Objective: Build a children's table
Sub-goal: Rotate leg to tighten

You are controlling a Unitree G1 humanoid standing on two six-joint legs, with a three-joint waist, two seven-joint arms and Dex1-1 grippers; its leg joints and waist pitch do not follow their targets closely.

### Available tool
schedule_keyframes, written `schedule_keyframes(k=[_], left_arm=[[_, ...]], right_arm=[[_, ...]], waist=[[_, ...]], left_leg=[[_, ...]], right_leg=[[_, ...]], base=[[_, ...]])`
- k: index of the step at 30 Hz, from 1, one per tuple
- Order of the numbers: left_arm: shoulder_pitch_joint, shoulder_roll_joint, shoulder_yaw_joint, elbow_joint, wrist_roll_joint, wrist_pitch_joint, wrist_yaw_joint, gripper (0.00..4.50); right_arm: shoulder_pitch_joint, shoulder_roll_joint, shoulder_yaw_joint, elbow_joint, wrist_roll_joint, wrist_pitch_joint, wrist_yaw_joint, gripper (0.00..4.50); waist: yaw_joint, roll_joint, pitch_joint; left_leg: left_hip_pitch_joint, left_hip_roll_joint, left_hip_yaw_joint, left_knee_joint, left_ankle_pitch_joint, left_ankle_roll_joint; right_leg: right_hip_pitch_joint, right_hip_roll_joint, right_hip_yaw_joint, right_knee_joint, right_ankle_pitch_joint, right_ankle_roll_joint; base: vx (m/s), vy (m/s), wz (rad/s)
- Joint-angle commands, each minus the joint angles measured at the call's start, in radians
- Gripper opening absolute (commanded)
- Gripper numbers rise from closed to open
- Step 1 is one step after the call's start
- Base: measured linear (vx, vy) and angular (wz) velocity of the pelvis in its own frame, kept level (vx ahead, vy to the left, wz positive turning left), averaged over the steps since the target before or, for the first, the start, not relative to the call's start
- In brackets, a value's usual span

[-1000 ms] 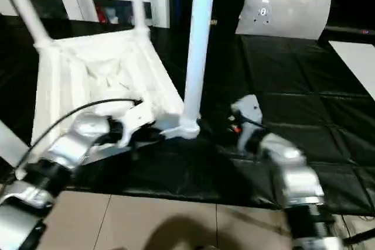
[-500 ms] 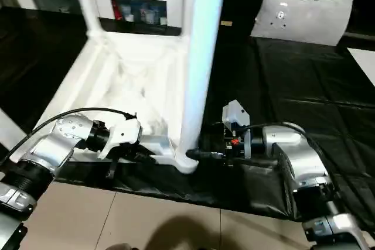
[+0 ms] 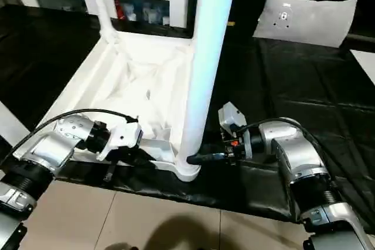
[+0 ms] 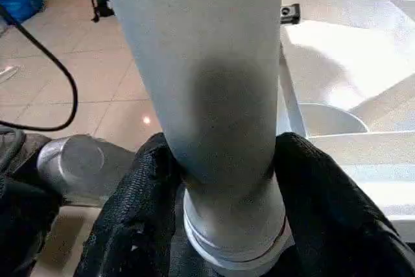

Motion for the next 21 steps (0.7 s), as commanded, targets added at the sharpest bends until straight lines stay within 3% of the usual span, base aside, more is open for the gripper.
schedule_keyframes(k=[1,6,12,16,17,18,19,20,21], left_arm=[[-0.009,-0.009,-0.041,-0.001,0.025,-0.018,-0.028,0.0],[-0.007,-0.014,-0.03,0.003,0.021,-0.003,-0.017,0.0],[0.0,-0.055,0.005,-0.014,0.002,0.106,0.062,0.0],[-0.004,-0.11,0.044,-0.027,-0.017,0.203,0.161,0.0],[-0.004,-0.122,0.05,-0.032,-0.017,0.224,0.181,0.0],[-0.004,-0.122,0.05,-0.032,-0.017,0.224,0.181,0.0],[-0.009,-0.151,0.061,-0.041,-0.011,0.269,0.237,0.0],[-0.009,-0.151,0.061,-0.041,-0.011,0.269,0.237,0.0],[-0.01,-0.158,0.064,-0.044,-0.009,0.283,0.252,0.0]], right_arm=[[-0.001,-0.007,0.025,-0.003,0.005,0.003,0.034,2.01],[0.02,-0.007,0.022,-0.032,0.029,0.035,0.048,1.87],[0.103,-0.009,-0.001,-0.12,0.074,0.103,0.023,1.87],[0.185,0.026,-0.027,-0.203,0.099,0.155,-0.085,1.87],[0.203,0.04,-0.034,-0.22,0.097,0.163,-0.119,1.87],[0.203,0.04,-0.034,-0.22,0.097,0.163,-0.119,1.87],[0.233,0.096,-0.054,-0.232,0.069,0.155,-0.236,1.87],[0.233,0.096,-0.054,-0.232,0.069,0.155,-0.236,1.87],[0.24,0.113,-0.06,-0.233,0.061,0.151,-0.268,1.87]], waist=[[-0.006,-0.009,-0.064],[-0.005,-0.006,-0.064],[0.005,-0.005,-0.066],[0.007,-0.005,-0.062],[0.004,-0.009,-0.059],[0.003,-0.008,-0.058],[-0.004,-0.008,-0.055],[-0.005,-0.007,-0.055],[-0.013,-0.01,-0.054]], left_leg=[[0.009,0.076,-0.021,-0.069,-0.1,0.085],[0.009,0.076,-0.021,-0.07,-0.109,0.076],[0.011,0.079,-0.02,-0.069,-0.097,0.081],[0.016,0.077,-0.02,-0.073,-0.149,0.058],[0.013,0.074,-0.023,-0.077,-0.168,0.045],[0.015,0.073,-0.023,-0.076,-0.176,0.042],[0.015,0.073,-0.024,-0.079,-0.195,0.033],[0.018,0.071,-0.026,-0.078,-0.207,0.029],[0.014,0.067,-0.029,-0.079,-0.22,0.025]], right_leg=[[0.055,-0.086,0.073,-0.047,-0.209,-0.225],[0.055,-0.085,0.073,-0.049,-0.223,-0.218],[0.056,-0.086,0.074,-0.047,-0.187,-0.231],[0.054,-0.089,0.074,-0.064,-0.3,-0.196],[0.057,-0.091,0.073,-0.074,-0.376,-0.163],[0.053,-0.091,0.072,-0.077,-0.399,-0.155],[0.05,-0.091,0.072,-0.085,-0.44,-0.139],[0.048,-0.092,0.07,-0.089,-0.467,-0.131],[0.053,-0.093,0.065,-0.095,-0.522,-0.109]], base=[[0.0,0.0,0.0],[0.0,0.0,0.0],[0.0,0.0,0.0],[0.0,0.0,0.0],[0.0,0.0,0.0],[0.0,0.0,0.0],[0.0,0.0,0.0],[0.0,0.0,0.0],[0.0,0.0,0.0]])
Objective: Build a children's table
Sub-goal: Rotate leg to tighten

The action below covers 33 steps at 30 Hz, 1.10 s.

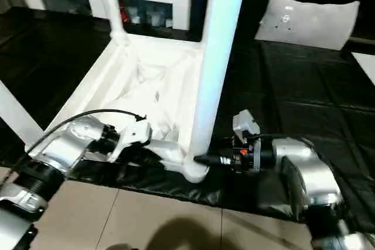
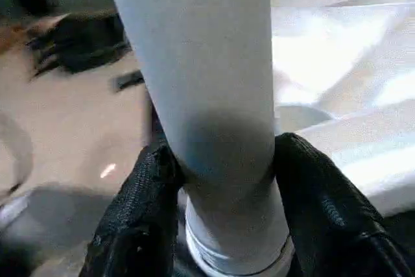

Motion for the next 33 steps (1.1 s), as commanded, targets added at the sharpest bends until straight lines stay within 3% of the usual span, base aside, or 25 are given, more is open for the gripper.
schedule_keyframes(k=[1,2,3,4,6,8,10,12,13,14,16,17,20,24,33], left_arm=[[-0.02,-0.088,0.039,-0.016,0.001,0.07,0.188,0.0],[-0.025,-0.103,0.045,-0.015,0.008,0.09,0.222,0.0],[-0.025,-0.103,0.045,-0.015,0.008,0.09,0.222,0.0],[-0.03,-0.115,0.052,-0.015,0.011,0.109,0.25,0.0],[-0.045,-0.138,0.062,-0.009,0.023,0.14,0.306,0.0],[-0.059,-0.156,0.07,-0.001,0.034,0.161,0.352,0.0],[-0.065,-0.167,0.075,0.001,0.04,0.173,0.377,0.0],[-0.081,-0.193,0.091,0.004,0.054,0.194,0.439,0.0],[-0.086,-0.209,0.099,0.001,0.06,0.203,0.471,0.0],[-0.086,-0.209,0.099,0.001,0.06,0.203,0.471,0.0],[-0.089,-0.236,0.109,-0.01,0.064,0.212,0.516,0.0],[-0.086,-0.252,0.109,-0.017,0.063,0.21,0.53,0.0],[-0.079,-0.254,0.096,-0.018,0.067,0.194,0.519,0.0],[-0.072,-0.236,0.083,-0.017,0.074,0.18,0.505,0.0],[-0.043,-0.158,0.066,-0.016,0.072,0.118,0.395,0.0]], right_arm=[[0.029,0.115,0.082,-0.032,-0.034,0.016,-0.127,1.87],[0.029,0.155,0.075,-0.023,-0.057,0.019,-0.206,1.87],[0.029,0.155,0.075,-0.023,-0.057,0.019,-0.206,1.87],[0.027,0.185,0.07,-0.021,-0.073,0.029,-0.27,1.87],[0.013,0.258,0.053,-0.005,-0.101,0.042,-0.408,1.86],[-0.007,0.32,0.037,0.012,-0.123,0.056,-0.527,1.86],[-0.021,0.357,0.019,0.024,-0.132,0.063,-0.599,1.86],[-0.062,0.438,-0.036,0.066,-0.14,0.068,-0.756,1.86],[-0.083,0.464,-0.054,0.088,-0.156,0.055,-0.823,1.86],[-0.083,0.464,-0.054,0.088,-0.156,0.055,-0.823,1.86],[-0.099,0.487,-0.052,0.1,-0.185,0.025,-0.869,1.86],[-0.096,0.493,-0.043,0.09,-0.196,0.01,-0.874,2.42],[-0.09,0.493,-0.057,0.075,-0.197,0.002,-0.889,2.58],[-0.082,0.467,-0.058,0.073,-0.212,-0.019,-0.881,2.98],[-0.047,0.257,-0.064,0.046,-0.184,-0.128,-0.6,3.75]], waist=[[-0.006,-0.011,-0.054],[-0.014,-0.01,-0.05],[-0.029,-0.013,-0.048],[-0.033,-0.014,-0.05],[-0.051,-0.009,-0.047],[-0.064,-0.01,-0.049],[-0.069,-0.005,-0.049],[-0.079,-0.003,-0.05],[-0.08,-0.003,-0.051],[-0.083,0.0,-0.055],[-0.085,-0.002,-0.054],[-0.082,-0.001,-0.056],[-0.074,-0.003,-0.059],[-0.062,-0.002,-0.06],[-0.057,0.001,-0.059]], left_leg=[[0.006,0.066,-0.037,-0.08,-0.214,0.029],[0.01,0.067,-0.037,-0.081,-0.223,0.021],[0.002,0.061,-0.043,-0.082,-0.244,0.012],[-0.004,0.059,-0.046,-0.082,-0.246,0.009],[0.007,0.059,-0.046,-0.08,-0.273,0.007],[0.005,0.055,-0.05,-0.079,-0.287,0.006],[0.005,0.058,-0.051,-0.081,-0.293,0.012],[-0.002,0.061,-0.053,-0.087,-0.29,0.01],[0.001,0.06,-0.052,-0.086,-0.29,0.007],[0.0,0.062,-0.052,-0.086,-0.272,0.002],[-0.003,0.064,-0.045,-0.086,-0.235,0.015],[-0.001,0.061,-0.038,-0.082,-0.215,0.028],[-0.006,0.059,-0.033,-0.079,-0.147,0.062],[-0.005,0.059,-0.03,-0.077,-0.101,0.08],[-0.007,0.061,-0.03,-0.074,-0.11,0.103]], right_leg=[[0.048,-0.091,0.062,-0.096,-0.531,-0.103],[0.037,-0.089,0.061,-0.103,-0.553,-0.092],[0.043,-0.089,0.053,-0.106,-0.601,-0.073],[0.05,-0.09,0.049,-0.107,-0.621,-0.057],[0.033,-0.087,0.049,-0.118,-0.641,-0.046],[0.037,-0.088,0.044,-0.122,-0.658,-0.035],[0.034,-0.088,0.047,-0.121,-0.632,-0.04],[0.035,-0.085,0.05,-0.113,-0.581,-0.062],[0.032,-0.085,0.051,-0.112,-0.571,-0.068],[0.035,-0.086,0.056,-0.105,-0.512,-0.088],[0.034,-0.081,0.063,-0.092,-0.402,-0.125],[0.035,-0.08,0.067,-0.085,-0.343,-0.151],[0.044,-0.08,0.07,-0.073,-0.258,-0.178],[0.048,-0.08,0.071,-0.068,-0.228,-0.187],[0.054,-0.079,0.068,-0.069,-0.237,-0.192]], base=[[0.0,0.0,0.0],[0.0,0.0,0.0],[0.0,0.0,0.0],[0.0,0.0,0.0],[0.0,0.0,0.0],[0.0,0.0,0.0],[0.0,0.0,0.0],[0.0,0.0,0.0],[0.0,0.0,0.0],[0.0,0.0,0.0],[0.0,0.0,0.0],[0.0,0.0,0.0],[0.037,-0.006,0.03],[0.0,0.0,0.0],[0.0,0.0,0.0]])
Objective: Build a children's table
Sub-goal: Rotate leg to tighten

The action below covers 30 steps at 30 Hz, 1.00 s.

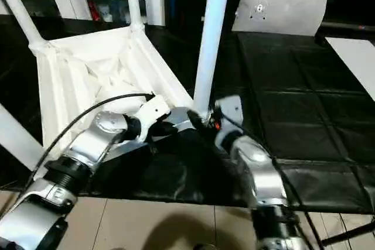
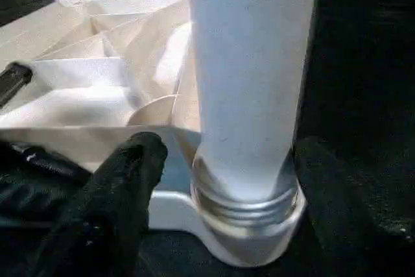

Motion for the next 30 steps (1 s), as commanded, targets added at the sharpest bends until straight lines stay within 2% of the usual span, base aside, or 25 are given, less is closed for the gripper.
schedule_keyframes(k=[1,3,4,6,7,8,9,10,11,12,13,14,16,17,19,20,23,25,26,30], left_arm=[[0.012,0.001,-0.01,-0.031,-0.022,-0.048,-0.042,0.0],[0.025,0.036,-0.021,-0.026,-0.042,-0.101,-0.132,0.0],[0.025,0.036,-0.021,-0.026,-0.042,-0.101,-0.132,0.0],[0.041,0.081,-0.038,-0.028,-0.076,-0.158,-0.269,0.0],[0.041,0.081,-0.038,-0.028,-0.076,-0.158,-0.269,0.0],[0.048,0.117,-0.057,-0.031,-0.088,-0.187,-0.356,0.0],[0.049,0.126,-0.062,-0.032,-0.088,-0.19,-0.373,0.0],[0.05,0.15,-0.079,-0.03,-0.087,-0.216,-0.424,0.0],[0.05,0.168,-0.091,-0.029,-0.086,-0.229,-0.461,0.0],[0.05,0.181,-0.099,-0.027,-0.084,-0.243,-0.49,0.0],[0.05,0.19,-0.105,-0.029,-0.084,-0.253,-0.509,0.0],[0.05,0.193,-0.107,-0.029,-0.083,-0.259,-0.519,0.0],[0.048,0.213,-0.119,-0.034,-0.08,-0.271,-0.564,0.0],[0.046,0.22,-0.126,-0.034,-0.078,-0.277,-0.581,0.0],[0.043,0.226,-0.134,-0.032,-0.075,-0.286,-0.594,0.0],[0.041,0.23,-0.137,-0.027,-0.074,-0.298,-0.605,0.0],[0.031,0.232,-0.145,-0.013,-0.071,-0.322,-0.625,0.0],[0.029,0.231,-0.145,-0.01,-0.07,-0.326,-0.63,0.0],[0.027,0.229,-0.146,-0.008,-0.069,-0.329,-0.633,0.0],[0.023,0.225,-0.148,-0.005,-0.068,-0.334,-0.641,0.0]], right_arm=[[-0.004,-0.024,-0.001,-0.016,0.018,-0.02,0.062,3.75],[-0.015,-0.118,-0.009,-0.006,0.042,-0.034,0.194,3.93],[-0.015,-0.118,-0.009,-0.006,0.042,-0.034,0.194,4.12],[-0.032,-0.217,0.007,0.005,0.066,-0.038,0.35,4.22],[-0.032,-0.217,0.007,0.005,0.066,-0.038,0.35,4.22],[-0.041,-0.27,0.026,0.009,0.083,-0.045,0.458,4.22],[-0.043,-0.282,0.031,0.011,0.087,-0.048,0.484,4.22],[-0.053,-0.306,0.045,0.022,0.096,-0.048,0.55,4.22],[-0.063,-0.322,0.056,0.035,0.101,-0.052,0.599,4.22],[-0.073,-0.334,0.065,0.05,0.106,-0.057,0.64,4.22],[-0.08,-0.34,0.072,0.061,0.108,-0.061,0.667,4.22],[-0.084,-0.344,0.076,0.068,0.109,-0.066,0.682,4.22],[-0.106,-0.354,0.105,0.094,0.116,-0.078,0.763,4.22],[-0.115,-0.359,0.121,0.101,0.121,-0.077,0.803,3.95],[-0.122,-0.362,0.135,0.106,0.125,-0.077,0.839,3.87],[-0.127,-0.363,0.144,0.11,0.128,-0.079,0.864,3.69],[-0.147,-0.353,0.17,0.136,0.128,-0.094,0.926,3.47],[-0.154,-0.346,0.179,0.146,0.127,-0.098,0.946,3.36],[-0.159,-0.342,0.184,0.154,0.127,-0.102,0.959,3.13],[-0.18,-0.324,0.203,0.188,0.122,-0.123,0.983,2.94]], waist=[[0.008,-0.009,-0.062],[0.01,-0.004,-0.062],[0.01,-0.007,-0.062],[0.015,-0.007,-0.061],[0.015,-0.008,-0.062],[0.018,-0.01,-0.06],[0.021,-0.011,-0.059],[0.023,-0.008,-0.059],[0.026,-0.014,-0.06],[0.03,-0.009,-0.059],[0.03,-0.012,-0.058],[0.035,-0.009,-0.059],[0.044,-0.01,-0.061],[0.046,-0.018,-0.059],[0.049,-0.016,-0.059],[0.051,-0.016,-0.06],[0.053,-0.023,-0.058],[0.055,-0.021,-0.059],[0.055,-0.022,-0.058],[0.055,-0.021,-0.059]], left_leg=[[-0.002,0.062,-0.029,-0.061,-0.105,0.107],[-0.003,0.062,-0.028,-0.06,-0.1,0.117],[-0.004,0.059,-0.027,-0.058,-0.101,0.122],[-0.002,0.062,-0.026,-0.058,-0.091,0.136],[-0.003,0.061,-0.027,-0.057,-0.092,0.138],[-0.002,0.062,-0.027,-0.057,-0.095,0.141],[0.001,0.064,-0.026,-0.058,-0.109,0.142],[0.002,0.066,-0.026,-0.058,-0.109,0.138],[0.006,0.068,-0.025,-0.059,-0.114,0.136],[0.004,0.071,-0.026,-0.059,-0.106,0.134],[0.005,0.073,-0.025,-0.059,-0.106,0.13],[0.007,0.075,-0.024,-0.059,-0.108,0.123],[0.008,0.076,-0.024,-0.058,-0.104,0.117],[0.007,0.077,-0.022,-0.058,-0.1,0.116],[0.006,0.076,-0.022,-0.058,-0.096,0.118],[0.006,0.075,-0.022,-0.057,-0.093,0.118],[0.004,0.075,-0.022,-0.057,-0.089,0.115],[0.005,0.076,-0.023,-0.058,-0.091,0.11],[0.006,0.076,-0.022,-0.058,-0.094,0.109],[0.006,0.077,-0.023,-0.057,-0.087,0.105]], right_leg=[[0.065,-0.081,0.069,-0.066,-0.233,-0.19],[0.064,-0.08,0.069,-0.065,-0.229,-0.198],[0.066,-0.079,0.068,-0.064,-0.225,-0.199],[0.064,-0.079,0.07,-0.062,-0.216,-0.208],[0.065,-0.078,0.069,-0.06,-0.214,-0.211],[0.063,-0.079,0.069,-0.061,-0.221,-0.21],[0.062,-0.082,0.069,-0.063,-0.247,-0.208],[0.061,-0.082,0.071,-0.062,-0.253,-0.206],[0.058,-0.081,0.07,-0.062,-0.254,-0.21],[0.057,-0.079,0.069,-0.056,-0.236,-0.22],[0.055,-0.079,0.069,-0.056,-0.234,-0.22],[0.055,-0.08,0.069,-0.053,-0.229,-0.224],[0.055,-0.08,0.069,-0.049,-0.217,-0.232],[0.055,-0.082,0.07,-0.048,-0.207,-0.235],[0.056,-0.084,0.071,-0.046,-0.201,-0.238],[0.057,-0.084,0.071,-0.045,-0.198,-0.238],[0.057,-0.085,0.071,-0.046,-0.211,-0.236],[0.057,-0.086,0.071,-0.047,-0.219,-0.232],[0.056,-0.086,0.071,-0.047,-0.222,-0.231],[0.056,-0.085,0.071,-0.044,-0.201,-0.241]], base=[[0.0,0.0,0.0],[0.0,0.0,0.0],[0.0,0.0,0.0],[0.0,0.0,0.0],[0.0,0.0,0.0],[0.0,0.0,0.0],[0.0,0.0,0.0],[0.0,0.0,0.0],[0.0,0.0,0.0],[0.0,0.0,0.0],[0.0,0.0,0.0],[0.0,0.0,0.0],[0.0,0.0,0.0],[0.0,0.0,0.0],[0.0,0.0,0.0],[0.0,0.0,0.0],[0.0,0.0,0.0],[0.0,0.0,0.0],[0.0,0.0,0.0],[0.0,0.0,0.0]])
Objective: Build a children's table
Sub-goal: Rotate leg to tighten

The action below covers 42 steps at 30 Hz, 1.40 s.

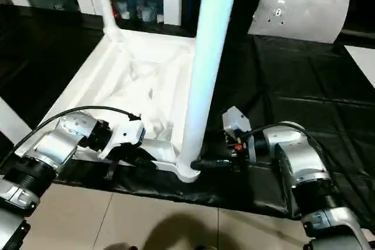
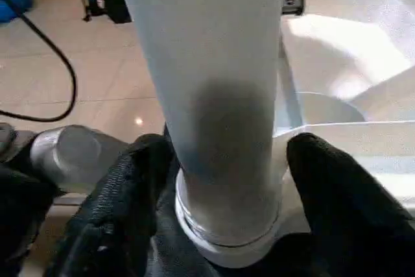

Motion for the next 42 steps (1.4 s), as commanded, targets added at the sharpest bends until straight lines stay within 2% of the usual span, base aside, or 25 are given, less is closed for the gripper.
schedule_keyframes(k=[1,2,5,6,9,13,14,16,17,20,23,24,25,27,28,29,32,34,36,37,38,39,40,41,42], left_arm=[[-0.011,-0.014,-0.046,0.001,0.017,-0.012,-0.045,0.0],[-0.012,-0.013,-0.049,0.004,0.016,-0.016,-0.048,0.0],[-0.013,-0.012,-0.05,0.009,0.017,-0.021,-0.051,0.0],[-0.013,-0.012,-0.05,0.009,0.017,-0.021,-0.051,0.0],[-0.013,-0.008,-0.048,0.013,0.017,-0.023,-0.054,0.0],[-0.011,-0.005,-0.045,0.011,0.018,-0.007,-0.051,0.0],[-0.009,-0.007,-0.042,0.009,0.016,0.009,-0.041,0.0],[-0.007,-0.018,-0.032,0.005,0.012,0.048,-0.015,0.0],[-0.005,-0.039,-0.013,0.001,0.001,0.093,0.029,0.0],[-0.004,-0.054,0.001,-0.007,-0.005,0.133,0.062,0.0],[0.002,-0.084,0.022,-0.031,-0.008,0.194,0.132,0.0],[0.004,-0.096,0.03,-0.038,-0.008,0.212,0.159,0.0],[0.004,-0.107,0.037,-0.044,-0.008,0.229,0.186,0.0],[0.006,-0.139,0.055,-0.062,-0.007,0.273,0.251,0.0],[0.007,-0.159,0.063,-0.074,-0.005,0.299,0.288,0.0],[0.008,-0.174,0.07,-0.085,-0.003,0.32,0.317,0.0],[0.004,-0.212,0.09,-0.098,-0.001,0.369,0.383,0.0],[-0.008,-0.255,0.103,-0.097,0.014,0.394,0.468,0.0],[-0.013,-0.27,0.107,-0.094,0.025,0.397,0.5,0.0],[-0.013,-0.27,0.107,-0.094,0.025,0.397,0.5,0.0],[-0.018,-0.282,0.106,-0.093,0.036,0.398,0.525,0.0],[-0.022,-0.301,0.11,-0.095,0.046,0.404,0.56,0.0],[-0.024,-0.322,0.111,-0.105,0.058,0.419,0.599,0.0],[-0.023,-0.325,0.105,-0.112,0.065,0.419,0.604,0.0],[-0.022,-0.326,0.1,-0.114,0.069,0.416,0.606,0.0]], right_arm=[[-0.019,0.0,0.009,0.008,0.003,-0.015,0.019,2.81],[-0.028,0.007,0.013,0.022,0.003,-0.02,0.03,2.63],[-0.035,0.007,0.021,0.032,0.006,-0.015,0.052,2.56],[-0.035,0.007,0.021,0.032,0.006,-0.015,0.052,2.28],[-0.034,0.006,0.028,0.028,0.011,0.004,0.08,2.13],[-0.021,-0.005,0.048,0.015,0.029,0.034,0.097,1.99],[-0.013,-0.005,0.049,0.005,0.038,0.046,0.097,1.98],[0.004,0.001,0.04,-0.017,0.055,0.075,0.095,1.98],[0.033,0.018,0.025,-0.058,0.075,0.118,0.064,1.97],[0.056,0.033,0.016,-0.09,0.09,0.15,0.034,1.97],[0.099,0.078,0.002,-0.132,0.082,0.18,-0.082,1.97],[0.109,0.094,0.001,-0.139,0.068,0.195,-0.133,1.97],[0.116,0.108,0.002,-0.14,0.052,0.188,-0.173,1.97],[0.122,0.153,-0.008,-0.135,0.017,0.189,-0.285,1.97],[0.122,0.187,-0.022,-0.131,0.005,0.197,-0.358,1.97],[0.124,0.214,-0.034,-0.136,-0.002,0.207,-0.412,1.97],[0.125,0.277,-0.062,-0.149,-0.027,0.228,-0.55,1.96],[0.125,0.361,-0.085,-0.159,-0.064,0.24,-0.728,1.96],[0.123,0.391,-0.091,-0.158,-0.081,0.242,-0.799,1.96],[0.123,0.391,-0.091,-0.158,-0.081,0.242,-0.799,1.96],[0.117,0.426,-0.106,-0.152,-0.096,0.251,-0.883,1.96],[0.107,0.469,-0.13,-0.142,-0.107,0.256,-0.972,1.96],[0.098,0.516,-0.157,-0.136,-0.125,0.26,-1.069,1.96],[0.099,0.52,-0.154,-0.14,-0.133,0.252,-1.076,1.96],[0.1,0.52,-0.151,-0.145,-0.135,0.249,-1.075,1.96]], waist=[[-0.004,-0.008,-0.065],[-0.004,-0.008,-0.066],[-0.002,-0.01,-0.065],[0.0,-0.009,-0.066],[0.0,-0.012,-0.065],[0.004,-0.011,-0.063],[0.005,-0.006,-0.063],[0.005,-0.009,-0.063],[0.008,-0.002,-0.064],[0.01,-0.007,-0.065],[0.01,-0.006,-0.059],[0.008,-0.002,-0.056],[0.004,-0.004,-0.055],[-0.008,-0.004,-0.047],[-0.012,-0.005,-0.046],[-0.031,-0.008,-0.041],[-0.052,-0.01,-0.042],[-0.068,-0.009,-0.042],[-0.071,-0.009,-0.047],[-0.073,-0.009,-0.045],[-0.074,-0.007,-0.046],[-0.075,0.0,-0.049],[-0.081,-0.002,-0.05],[-0.082,-0.002,-0.052],[-0.081,0.0,-0.056]], left_leg=[[0.006,0.075,-0.025,-0.067,-0.086,0.1],[0.006,0.075,-0.025,-0.067,-0.085,0.1],[0.007,0.076,-0.024,-0.067,-0.076,0.101],[0.007,0.076,-0.025,-0.066,-0.067,0.104],[0.006,0.075,-0.024,-0.066,-0.067,0.11],[0.008,0.076,-0.024,-0.067,-0.082,0.102],[0.008,0.076,-0.025,-0.068,-0.086,0.097],[0.009,0.076,-0.024,-0.068,-0.09,0.091],[0.011,0.078,-0.024,-0.068,-0.084,0.089],[0.009,0.077,-0.025,-0.068,-0.077,0.092],[0.009,0.076,-0.026,-0.073,-0.121,0.07],[0.01,0.073,-0.029,-0.074,-0.146,0.058],[0.009,0.074,-0.03,-0.077,-0.157,0.05],[0.014,0.067,-0.035,-0.08,-0.215,0.027],[0.014,0.068,-0.036,-0.08,-0.224,0.021],[0.007,0.064,-0.044,-0.082,-0.25,0.007],[0.007,0.059,-0.049,-0.081,-0.271,0.003],[0.007,0.056,-0.049,-0.08,-0.271,0.013],[0.006,0.054,-0.05,-0.079,-0.263,0.019],[0.006,0.054,-0.049,-0.08,-0.261,0.02],[0.009,0.055,-0.048,-0.08,-0.264,0.027],[0.01,0.058,-0.047,-0.082,-0.256,0.025],[0.004,0.061,-0.049,-0.085,-0.246,0.016],[0.005,0.061,-0.049,-0.086,-0.244,0.012],[0.007,0.063,-0.047,-0.084,-0.229,0.016]], right_leg=[[0.057,-0.084,0.072,-0.047,-0.198,-0.24],[0.057,-0.084,0.071,-0.045,-0.196,-0.243],[0.057,-0.083,0.072,-0.044,-0.188,-0.243],[0.057,-0.083,0.072,-0.042,-0.175,-0.246],[0.058,-0.083,0.072,-0.041,-0.171,-0.249],[0.057,-0.084,0.072,-0.047,-0.207,-0.24],[0.056,-0.085,0.072,-0.047,-0.215,-0.237],[0.057,-0.084,0.073,-0.047,-0.212,-0.236],[0.058,-0.084,0.074,-0.047,-0.201,-0.24],[0.058,-0.083,0.073,-0.045,-0.184,-0.244],[0.056,-0.086,0.073,-0.058,-0.264,-0.221],[0.057,-0.089,0.072,-0.067,-0.324,-0.199],[0.057,-0.089,0.072,-0.072,-0.354,-0.187],[0.052,-0.091,0.067,-0.094,-0.51,-0.135],[0.051,-0.091,0.067,-0.096,-0.531,-0.126],[0.053,-0.09,0.059,-0.103,-0.604,-0.093],[0.052,-0.091,0.052,-0.117,-0.662,-0.051],[0.044,-0.087,0.053,-0.12,-0.654,-0.049],[0.046,-0.087,0.052,-0.12,-0.648,-0.045],[0.043,-0.086,0.053,-0.119,-0.641,-0.046],[0.041,-0.085,0.055,-0.119,-0.626,-0.051],[0.039,-0.084,0.059,-0.114,-0.592,-0.064],[0.041,-0.083,0.06,-0.107,-0.552,-0.08],[0.042,-0.083,0.06,-0.105,-0.538,-0.087],[0.042,-0.083,0.064,-0.1,-0.484,-0.104]], base=[[0.0,0.0,0.0],[0.0,0.0,0.0],[0.0,0.0,0.0],[0.0,0.0,0.0],[0.0,0.0,0.0],[0.0,0.0,0.0],[0.0,0.0,0.0],[0.0,0.0,0.0],[0.0,0.0,0.0],[0.0,0.0,0.0],[0.0,0.0,0.0],[0.0,0.0,0.0],[0.0,0.0,0.0],[0.0,0.0,0.0],[0.0,0.0,0.0],[0.0,0.0,0.0],[0.0,0.0,0.0],[0.0,0.0,0.0],[0.0,0.0,0.0],[0.0,0.0,0.0],[0.0,0.0,0.0],[0.0,0.0,0.0],[0.0,0.0,0.0],[0.0,0.0,0.0],[0.0,0.0,0.0]])
